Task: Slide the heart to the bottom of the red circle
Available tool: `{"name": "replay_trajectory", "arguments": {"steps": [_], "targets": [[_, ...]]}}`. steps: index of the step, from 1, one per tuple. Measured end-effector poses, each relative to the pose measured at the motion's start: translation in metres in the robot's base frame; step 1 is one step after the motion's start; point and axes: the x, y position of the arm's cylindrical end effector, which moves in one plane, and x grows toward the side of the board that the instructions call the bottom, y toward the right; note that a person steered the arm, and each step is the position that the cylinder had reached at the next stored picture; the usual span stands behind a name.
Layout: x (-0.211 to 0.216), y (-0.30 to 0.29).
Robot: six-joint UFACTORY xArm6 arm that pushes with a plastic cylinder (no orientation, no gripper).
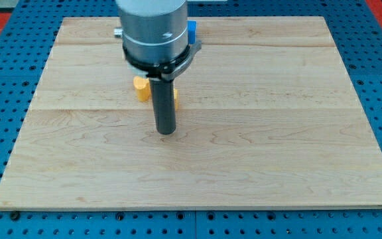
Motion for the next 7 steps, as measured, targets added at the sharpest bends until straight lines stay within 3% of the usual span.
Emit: {"name": "replay_trajectory", "arguments": {"steps": [1, 2, 3, 7], "targets": [[-0.027, -0.087], [-0.07, -0.109], [-0.078, -0.074], [-0.077, -0.052]]}}
